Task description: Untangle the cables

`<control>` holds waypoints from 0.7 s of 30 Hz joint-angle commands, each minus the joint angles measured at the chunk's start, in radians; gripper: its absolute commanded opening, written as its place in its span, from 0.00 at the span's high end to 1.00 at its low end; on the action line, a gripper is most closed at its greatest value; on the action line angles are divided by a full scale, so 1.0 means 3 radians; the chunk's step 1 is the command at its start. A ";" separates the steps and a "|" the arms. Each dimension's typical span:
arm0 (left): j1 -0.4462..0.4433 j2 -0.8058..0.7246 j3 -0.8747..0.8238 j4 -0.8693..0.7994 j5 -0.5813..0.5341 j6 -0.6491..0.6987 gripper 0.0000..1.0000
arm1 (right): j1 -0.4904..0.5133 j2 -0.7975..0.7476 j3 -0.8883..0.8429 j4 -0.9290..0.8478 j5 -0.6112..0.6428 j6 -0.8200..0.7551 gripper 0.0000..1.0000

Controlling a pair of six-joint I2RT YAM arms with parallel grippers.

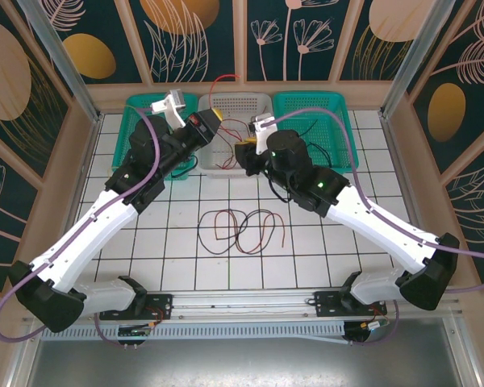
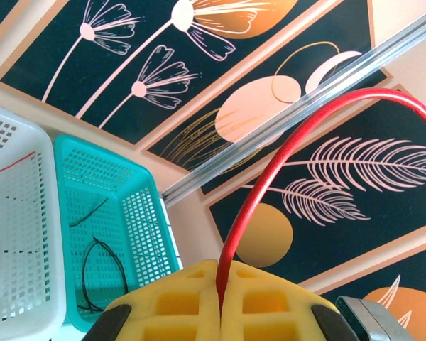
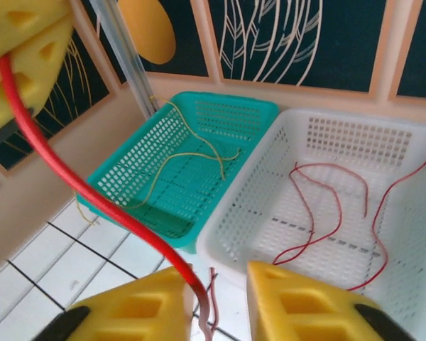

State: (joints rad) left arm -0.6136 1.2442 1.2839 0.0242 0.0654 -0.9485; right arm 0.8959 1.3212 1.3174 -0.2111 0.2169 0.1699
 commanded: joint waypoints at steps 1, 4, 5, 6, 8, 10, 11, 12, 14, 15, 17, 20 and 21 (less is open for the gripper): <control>0.0013 0.0051 0.0184 0.0022 -0.0039 -0.0025 1.00 | 0.0107 0.0001 0.0051 0.0113 0.0125 -0.0155 0.89; 0.0017 0.0120 0.0278 0.0034 -0.0055 -0.0005 1.00 | 0.0212 -0.0013 -0.0015 0.0081 -0.0013 -0.0255 1.00; 0.0015 0.0138 0.0298 0.0037 -0.0074 -0.0001 1.00 | 0.0256 -0.0019 -0.0040 0.0090 -0.0037 -0.0290 1.00; 0.0024 0.0159 0.0324 0.0042 -0.0105 0.0006 1.00 | 0.0315 -0.0027 -0.0076 0.0095 -0.0067 -0.0329 1.00; 0.0027 0.0197 0.0359 0.0064 -0.0140 0.0002 1.00 | 0.0406 -0.0022 -0.0104 0.0087 -0.0081 -0.0375 1.00; 0.0026 0.0228 0.0368 0.0120 -0.0175 0.0008 1.00 | 0.0475 0.0002 -0.0112 0.0065 -0.0108 -0.0411 1.00; 0.0028 0.0238 0.0360 0.0144 -0.0196 -0.0004 1.00 | 0.0494 0.0014 -0.0108 0.0057 -0.0120 -0.0427 1.00; 0.0028 0.0249 0.0346 0.0174 -0.0210 -0.0010 1.00 | 0.0519 0.0039 -0.0102 0.0046 -0.0138 -0.0440 1.00; 0.0028 0.0274 0.0316 0.0212 -0.0217 -0.0058 1.00 | 0.0546 0.0095 -0.0077 0.0029 -0.0140 -0.0464 1.00; 0.0026 0.0283 0.0289 0.0246 -0.0197 -0.0081 1.00 | 0.0547 0.0122 -0.0062 0.0024 -0.0140 -0.0461 1.00; 0.0026 0.0283 0.0216 0.0323 -0.0142 -0.0138 1.00 | 0.0547 0.0170 -0.0049 0.0039 -0.0108 -0.0464 1.00; 0.0027 0.0239 0.0111 0.0359 -0.0161 -0.0148 1.00 | 0.0515 0.0229 -0.0037 0.0054 -0.0049 -0.0440 1.00; 0.0026 0.0217 0.0089 0.0347 -0.0198 -0.0130 1.00 | 0.0478 0.0229 -0.0054 0.0071 -0.0060 -0.0409 1.00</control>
State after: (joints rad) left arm -0.6144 1.3296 1.3209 0.0212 0.0429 -0.9714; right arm 1.0340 1.3720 1.3064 -0.1570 0.2199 0.0570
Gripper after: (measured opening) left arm 0.049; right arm 0.045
